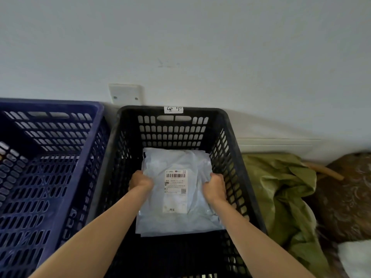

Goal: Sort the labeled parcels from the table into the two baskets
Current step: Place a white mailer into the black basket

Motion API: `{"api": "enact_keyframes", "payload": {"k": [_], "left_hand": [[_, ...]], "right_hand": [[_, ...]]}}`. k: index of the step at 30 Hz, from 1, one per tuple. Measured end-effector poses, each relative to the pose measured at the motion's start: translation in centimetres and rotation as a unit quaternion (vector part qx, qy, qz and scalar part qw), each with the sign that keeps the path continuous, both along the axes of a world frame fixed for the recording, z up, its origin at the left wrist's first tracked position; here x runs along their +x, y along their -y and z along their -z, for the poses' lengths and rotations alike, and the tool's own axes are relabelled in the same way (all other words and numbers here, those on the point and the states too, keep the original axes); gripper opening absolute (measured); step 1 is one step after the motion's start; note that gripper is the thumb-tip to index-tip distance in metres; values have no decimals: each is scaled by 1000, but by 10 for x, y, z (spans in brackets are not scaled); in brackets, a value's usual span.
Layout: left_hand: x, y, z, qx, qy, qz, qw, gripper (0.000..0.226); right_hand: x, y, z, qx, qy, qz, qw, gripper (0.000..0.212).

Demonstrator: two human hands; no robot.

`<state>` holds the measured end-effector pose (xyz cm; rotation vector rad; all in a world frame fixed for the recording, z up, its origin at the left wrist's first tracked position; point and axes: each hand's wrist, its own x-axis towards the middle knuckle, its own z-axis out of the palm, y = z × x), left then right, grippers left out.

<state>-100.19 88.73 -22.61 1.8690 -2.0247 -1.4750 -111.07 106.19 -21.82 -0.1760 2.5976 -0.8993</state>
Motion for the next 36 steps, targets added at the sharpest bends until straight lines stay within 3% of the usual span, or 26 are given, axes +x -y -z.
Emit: {"api": "enact_keyframes", "payload": {"k": [5, 7, 10, 14, 20, 31, 36], "left_hand": [[2, -11, 12, 23, -5, 3, 1000, 52], [4, -16, 15, 13, -22, 45, 999, 67], [5, -25, 20, -33, 21, 146, 988, 81], [11, -35, 36, -99, 33, 226, 969, 78], [7, -28, 51, -121, 49, 312, 941, 69], [-4, -10, 49, -127, 109, 349, 922, 78], [-11, 6, 24, -146, 88, 336, 926, 78]], "right_hand": [[6, 9, 13, 73, -38, -68, 994, 54], [8, 11, 18, 80, -42, -142, 986, 61], [11, 14, 30, 120, 12, -220, 968, 67], [14, 16, 47, 134, 83, -216, 964, 73], [5, 24, 62, 125, 88, -221, 963, 79], [-17, 42, 58, 108, 122, -188, 969, 82], [-35, 56, 32, 70, 83, -156, 982, 76]]}}
